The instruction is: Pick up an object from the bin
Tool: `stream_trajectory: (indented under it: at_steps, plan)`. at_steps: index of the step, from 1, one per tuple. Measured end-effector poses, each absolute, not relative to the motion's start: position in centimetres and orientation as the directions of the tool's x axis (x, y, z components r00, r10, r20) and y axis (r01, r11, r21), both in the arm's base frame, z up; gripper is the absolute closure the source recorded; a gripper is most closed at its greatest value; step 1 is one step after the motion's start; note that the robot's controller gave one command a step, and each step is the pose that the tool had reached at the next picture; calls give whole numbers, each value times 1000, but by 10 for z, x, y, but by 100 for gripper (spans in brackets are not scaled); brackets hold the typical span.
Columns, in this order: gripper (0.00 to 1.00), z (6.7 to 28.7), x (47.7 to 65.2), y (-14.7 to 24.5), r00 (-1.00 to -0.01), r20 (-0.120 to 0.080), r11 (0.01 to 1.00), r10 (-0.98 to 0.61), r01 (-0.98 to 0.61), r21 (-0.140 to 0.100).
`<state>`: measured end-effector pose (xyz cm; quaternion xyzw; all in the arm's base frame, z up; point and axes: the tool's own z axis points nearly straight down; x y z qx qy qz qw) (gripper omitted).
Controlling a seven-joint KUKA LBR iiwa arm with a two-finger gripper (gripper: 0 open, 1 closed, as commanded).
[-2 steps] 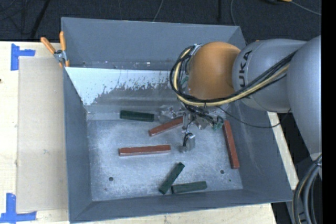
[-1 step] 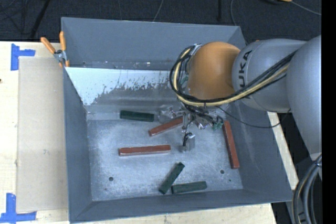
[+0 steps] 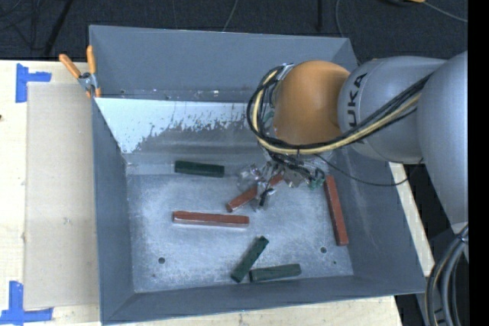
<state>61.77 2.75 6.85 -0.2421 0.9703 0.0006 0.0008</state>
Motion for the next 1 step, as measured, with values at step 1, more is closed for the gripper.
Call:
stream_trajectory:
  at_steps: [1]
  plan:
    - [100,170,620,29,-884,-9,884,-468,-468,-4]
